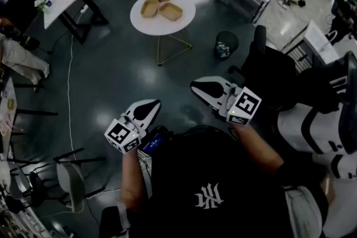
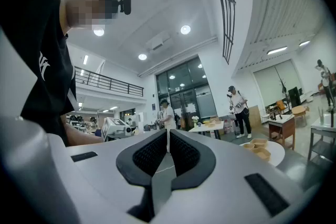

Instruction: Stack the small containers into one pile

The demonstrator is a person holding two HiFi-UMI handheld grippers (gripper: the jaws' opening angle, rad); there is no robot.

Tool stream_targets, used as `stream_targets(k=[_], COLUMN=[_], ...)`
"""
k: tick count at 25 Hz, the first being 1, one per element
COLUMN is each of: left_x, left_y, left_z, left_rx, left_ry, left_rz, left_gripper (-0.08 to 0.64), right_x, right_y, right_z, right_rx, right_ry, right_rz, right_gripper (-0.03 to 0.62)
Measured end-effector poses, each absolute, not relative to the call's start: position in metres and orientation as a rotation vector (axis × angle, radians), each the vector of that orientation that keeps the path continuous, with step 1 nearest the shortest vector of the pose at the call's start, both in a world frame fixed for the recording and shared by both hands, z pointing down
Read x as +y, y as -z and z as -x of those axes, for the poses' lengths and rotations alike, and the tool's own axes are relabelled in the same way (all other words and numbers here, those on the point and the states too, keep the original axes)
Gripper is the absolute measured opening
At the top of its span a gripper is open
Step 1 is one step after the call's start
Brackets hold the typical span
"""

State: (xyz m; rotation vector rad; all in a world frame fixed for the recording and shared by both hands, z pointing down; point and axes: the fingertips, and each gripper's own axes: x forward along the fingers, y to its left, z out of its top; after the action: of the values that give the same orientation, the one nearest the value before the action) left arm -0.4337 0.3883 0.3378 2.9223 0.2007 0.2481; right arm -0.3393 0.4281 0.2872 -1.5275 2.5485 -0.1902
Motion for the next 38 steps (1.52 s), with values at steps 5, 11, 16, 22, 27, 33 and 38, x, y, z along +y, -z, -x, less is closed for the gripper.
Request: stream_targets(k=[5, 11, 16, 22, 27, 33, 38], left_x=[0.392, 0.406, 0.426, 0.438, 0.437, 0.418, 0.387], left_y=[-0.310, -0.315, -0.326, -0.326, -0.326, -0.337, -0.336], left_z=[0.399, 0.376, 0.356, 0.340, 0.338, 0.345, 0.320], left_rx=[0.201, 0.179, 0.141, 0.064, 0.013, 0.001, 0.041], left_ry=[-0.174, -0.257, -0.327, -0.323, -0.383, -0.419, -0.338], left_rz=[-2.967, -2.978, -2.965, -2.947, -2.896, -2.831, -2.827], left_gripper=[0.003, 0.003, 0.003, 0.003, 0.003, 0.003, 0.003], right_x=[0.449, 0.462, 0.484, 0.493, 0.486, 0.469, 0.445], right_y=[-0.288, -0.291, -0.296, -0.299, -0.302, -0.321, -0.338], right_z=[0.295, 0.268, 0.245, 0.232, 0.230, 0.232, 0.207], right_rx=[2.580, 2.567, 2.547, 2.576, 2.563, 2.560, 2.568], right_ry=[0.162, 0.183, 0.205, 0.232, 0.319, 0.430, 0.477], right_rz=[1.679, 1.651, 1.577, 1.469, 1.402, 1.379, 1.438], right_gripper=[0.041, 0.041, 0.041, 0.041, 0.041, 0.041, 0.041])
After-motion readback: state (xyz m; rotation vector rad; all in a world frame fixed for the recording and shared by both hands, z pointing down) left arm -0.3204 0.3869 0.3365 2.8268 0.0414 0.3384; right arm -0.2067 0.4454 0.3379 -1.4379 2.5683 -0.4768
